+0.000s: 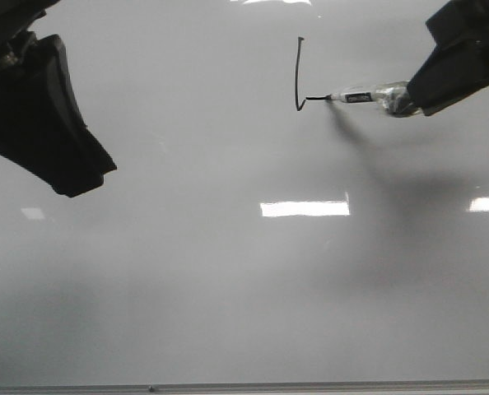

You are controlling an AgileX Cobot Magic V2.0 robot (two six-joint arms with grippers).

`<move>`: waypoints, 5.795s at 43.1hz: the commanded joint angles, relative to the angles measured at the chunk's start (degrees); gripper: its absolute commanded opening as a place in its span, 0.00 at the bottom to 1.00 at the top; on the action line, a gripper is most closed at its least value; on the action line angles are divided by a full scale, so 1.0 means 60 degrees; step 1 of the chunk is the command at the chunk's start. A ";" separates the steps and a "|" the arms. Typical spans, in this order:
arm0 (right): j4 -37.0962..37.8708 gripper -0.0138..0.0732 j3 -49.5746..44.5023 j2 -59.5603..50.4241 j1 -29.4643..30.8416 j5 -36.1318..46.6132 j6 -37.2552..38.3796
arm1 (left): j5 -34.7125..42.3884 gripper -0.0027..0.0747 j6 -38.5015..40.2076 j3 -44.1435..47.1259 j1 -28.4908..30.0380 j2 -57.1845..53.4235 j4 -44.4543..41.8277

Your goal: Write number 5 on whiteboard

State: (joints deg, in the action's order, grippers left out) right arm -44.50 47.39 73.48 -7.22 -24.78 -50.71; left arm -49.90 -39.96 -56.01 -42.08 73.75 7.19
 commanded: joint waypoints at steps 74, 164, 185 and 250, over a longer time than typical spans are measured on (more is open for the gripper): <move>-0.0602 0.09 0.1294 0.0486 -0.0797 0.0807 0.0691 | 0.0303 0.01 0.0075 -0.0294 -0.0056 -0.0291 0.0153; 0.3900 0.09 0.1497 -0.1772 -0.5639 -0.1389 -0.0497 | 0.1248 0.35 -0.0844 -0.2056 -0.1371 -0.0256 0.0478; 0.3845 0.67 0.1497 -0.1816 -0.5440 -0.1213 0.0571 | 0.1261 0.01 -0.0830 -0.2056 -0.1359 -0.0276 0.0090; 0.4046 0.75 -0.2415 -0.6161 -0.2364 0.0534 0.3773 | 0.8160 0.01 0.4546 0.1808 0.8930 0.0823 0.0223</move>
State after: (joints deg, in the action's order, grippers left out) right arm -19.72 31.42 36.66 -21.85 -25.53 -28.08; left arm -7.38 -13.23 -43.59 11.56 77.85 8.09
